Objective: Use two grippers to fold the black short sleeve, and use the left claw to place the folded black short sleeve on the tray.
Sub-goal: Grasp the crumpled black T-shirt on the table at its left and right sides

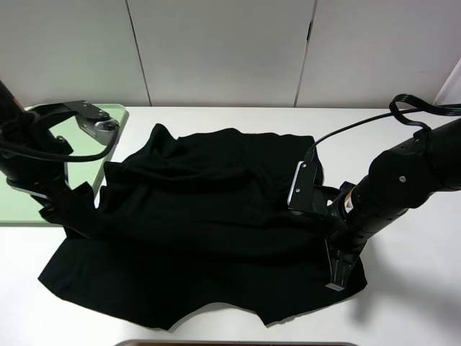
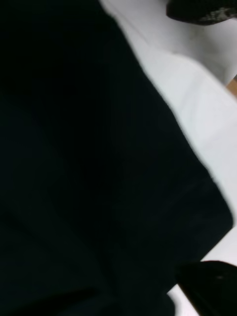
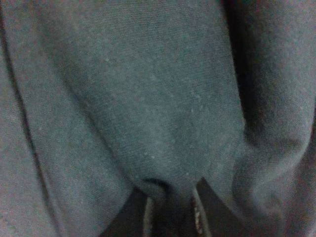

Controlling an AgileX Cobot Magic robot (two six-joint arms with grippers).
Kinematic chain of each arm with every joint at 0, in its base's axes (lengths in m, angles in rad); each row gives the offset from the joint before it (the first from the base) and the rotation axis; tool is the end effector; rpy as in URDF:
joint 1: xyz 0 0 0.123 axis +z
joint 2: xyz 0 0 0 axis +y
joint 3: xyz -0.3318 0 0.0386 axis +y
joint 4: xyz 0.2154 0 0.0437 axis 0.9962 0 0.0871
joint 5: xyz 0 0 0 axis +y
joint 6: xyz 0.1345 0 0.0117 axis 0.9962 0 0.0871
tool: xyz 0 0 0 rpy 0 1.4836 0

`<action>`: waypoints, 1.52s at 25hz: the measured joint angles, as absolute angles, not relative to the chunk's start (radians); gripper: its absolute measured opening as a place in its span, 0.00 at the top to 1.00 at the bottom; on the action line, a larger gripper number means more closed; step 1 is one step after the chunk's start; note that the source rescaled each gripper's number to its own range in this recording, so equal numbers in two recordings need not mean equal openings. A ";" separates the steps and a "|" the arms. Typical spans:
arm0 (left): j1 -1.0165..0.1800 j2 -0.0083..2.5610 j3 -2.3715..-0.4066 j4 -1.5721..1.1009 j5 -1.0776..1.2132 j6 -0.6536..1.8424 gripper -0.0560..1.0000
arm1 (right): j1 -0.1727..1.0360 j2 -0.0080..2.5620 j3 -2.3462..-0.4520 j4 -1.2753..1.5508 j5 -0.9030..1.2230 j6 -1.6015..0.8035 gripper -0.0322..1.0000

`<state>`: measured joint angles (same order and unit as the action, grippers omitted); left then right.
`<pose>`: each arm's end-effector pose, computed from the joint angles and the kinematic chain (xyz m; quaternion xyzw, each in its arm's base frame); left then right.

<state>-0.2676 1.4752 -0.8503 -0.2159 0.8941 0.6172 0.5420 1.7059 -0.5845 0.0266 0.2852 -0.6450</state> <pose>0.2129 -0.0818 0.2348 0.3690 0.9226 -0.0751 0.0834 0.2131 0.1295 0.1408 -0.5447 0.8292 -0.0012 0.1255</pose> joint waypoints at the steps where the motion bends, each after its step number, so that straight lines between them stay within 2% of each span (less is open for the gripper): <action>1: -0.268 1.498 -0.863 -0.216 0.884 0.631 0.05 | 0.542 1.706 -0.585 0.027 0.285 -0.642 0.89; 9: -0.270 1.654 -0.980 -0.102 0.856 0.706 0.08 | 0.542 1.706 -0.585 0.027 0.285 -0.612 0.89; 13: -0.309 1.693 -1.015 0.022 0.856 0.791 0.08 | 0.542 1.706 -0.585 0.027 0.285 -0.602 0.89; 21: -0.433 1.787 -1.019 0.249 0.828 0.828 0.09 | 0.542 1.706 -0.585 0.027 0.285 -0.564 0.89; 30: -0.450 1.897 -1.020 0.291 0.827 0.809 0.11 | 0.542 1.706 -0.585 0.027 0.285 -0.563 0.89; 36: -0.459 1.937 -1.020 0.270 0.835 0.783 0.28 | 0.542 1.706 -0.585 0.027 0.285 -0.563 0.89; 38: -0.464 1.938 -1.020 0.254 0.847 0.781 0.38 | 0.542 1.706 -0.585 0.027 0.285 -0.563 0.89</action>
